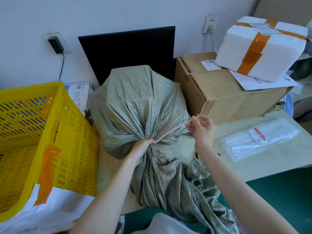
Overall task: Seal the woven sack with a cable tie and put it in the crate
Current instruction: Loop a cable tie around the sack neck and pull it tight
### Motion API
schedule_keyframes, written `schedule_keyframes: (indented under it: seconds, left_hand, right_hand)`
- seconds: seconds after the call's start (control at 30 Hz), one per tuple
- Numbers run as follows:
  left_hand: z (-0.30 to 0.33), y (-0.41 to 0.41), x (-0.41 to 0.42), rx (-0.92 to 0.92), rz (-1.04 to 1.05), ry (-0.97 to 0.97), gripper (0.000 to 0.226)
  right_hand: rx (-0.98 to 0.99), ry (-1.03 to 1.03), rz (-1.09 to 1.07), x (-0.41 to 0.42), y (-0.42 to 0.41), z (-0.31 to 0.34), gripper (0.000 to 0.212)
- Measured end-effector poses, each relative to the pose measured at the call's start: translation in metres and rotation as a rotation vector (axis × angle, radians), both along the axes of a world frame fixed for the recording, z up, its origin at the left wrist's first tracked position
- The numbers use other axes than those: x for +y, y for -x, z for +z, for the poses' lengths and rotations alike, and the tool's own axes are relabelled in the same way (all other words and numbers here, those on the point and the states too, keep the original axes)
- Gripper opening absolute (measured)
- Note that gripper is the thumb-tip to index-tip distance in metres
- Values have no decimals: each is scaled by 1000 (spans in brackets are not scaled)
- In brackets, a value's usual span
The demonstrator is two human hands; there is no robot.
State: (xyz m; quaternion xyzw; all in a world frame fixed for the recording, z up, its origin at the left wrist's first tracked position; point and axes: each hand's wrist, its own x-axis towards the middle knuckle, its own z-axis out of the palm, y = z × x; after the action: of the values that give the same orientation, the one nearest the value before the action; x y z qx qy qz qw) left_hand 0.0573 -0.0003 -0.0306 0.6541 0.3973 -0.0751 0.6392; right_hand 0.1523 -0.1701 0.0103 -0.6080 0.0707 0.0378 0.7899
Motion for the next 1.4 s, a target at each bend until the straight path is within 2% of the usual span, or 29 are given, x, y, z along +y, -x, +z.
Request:
schedule_keyframes:
  seconds: [0.1,0.2,0.3,0.33,0.5,0.63,0.83,1.03,1.13,1.23,1.4]
  left_hand:
    - [-1,-1,0,-2,11,9,38]
    - [-2,-2,-1,-14,15,-12,30]
    - [-2,-2,-2,-26,26,-33,23]
    - [-1,-2,-2,-29,28,-38,22]
    - [0,-1,-2,-35,12,-46,20]
    - [-1,-1,-1,-41,21,-51,20]
    - [-3,0,1,-23,16,-58,27]
    - [-4,1,0,-29,-6,-69,30]
    - [-1,2,1,-18,-25,-104,30]
    - [-3,1,1,3,-37,-153,37]
    - [-6,5,-6,-23,94,-227,62]
  right_hand:
    - [84,-88,74,2,6,-11,32]
    - [117,-145,136,4,13,-18,60]
    - [126,-151,175,6,17,-20,75]
    - [122,-139,188,5,18,-19,72]
    - [31,89,339,9,24,-21,5]
    - [-58,299,475,16,25,-28,8]
    - [-87,391,457,26,25,-37,14]
    - [15,316,362,25,24,-47,10]
    - [127,202,313,27,26,-53,8]
    - [261,118,285,33,30,-60,11]
    - [421,71,315,42,30,-66,11]
